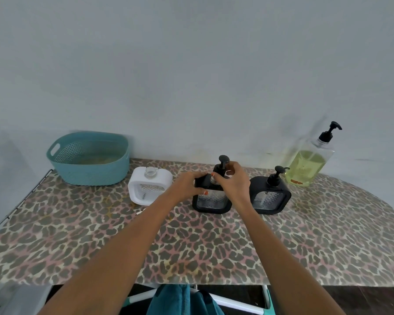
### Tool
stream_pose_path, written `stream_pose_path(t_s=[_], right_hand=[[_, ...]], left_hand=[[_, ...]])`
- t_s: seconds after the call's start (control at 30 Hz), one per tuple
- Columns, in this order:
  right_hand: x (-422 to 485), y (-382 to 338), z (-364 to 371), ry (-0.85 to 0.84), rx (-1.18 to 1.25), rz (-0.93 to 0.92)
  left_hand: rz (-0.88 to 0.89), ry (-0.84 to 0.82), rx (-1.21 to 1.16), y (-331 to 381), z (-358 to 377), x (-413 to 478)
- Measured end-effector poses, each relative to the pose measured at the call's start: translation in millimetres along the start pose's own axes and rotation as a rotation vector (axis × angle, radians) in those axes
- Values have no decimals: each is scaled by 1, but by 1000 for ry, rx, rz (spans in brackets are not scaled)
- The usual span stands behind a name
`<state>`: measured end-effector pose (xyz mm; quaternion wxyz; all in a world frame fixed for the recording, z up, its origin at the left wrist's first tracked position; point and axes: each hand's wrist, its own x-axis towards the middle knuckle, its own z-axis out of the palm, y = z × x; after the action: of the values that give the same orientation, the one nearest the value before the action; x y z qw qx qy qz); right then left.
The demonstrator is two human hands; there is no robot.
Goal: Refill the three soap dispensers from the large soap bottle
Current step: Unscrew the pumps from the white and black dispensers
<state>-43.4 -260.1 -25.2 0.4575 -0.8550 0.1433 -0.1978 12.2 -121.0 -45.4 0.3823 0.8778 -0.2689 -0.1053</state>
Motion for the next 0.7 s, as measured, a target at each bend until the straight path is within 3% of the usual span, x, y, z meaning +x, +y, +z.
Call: stream_pose_path(t_s=[0.4, 0.7], right_hand=[[3, -39, -42, 138, 178, -89], [-15, -55, -63, 82, 176, -78]], left_hand=[[-27, -116, 43, 3, -9, 0], [-42, -136, 82, 9, -9, -1]])
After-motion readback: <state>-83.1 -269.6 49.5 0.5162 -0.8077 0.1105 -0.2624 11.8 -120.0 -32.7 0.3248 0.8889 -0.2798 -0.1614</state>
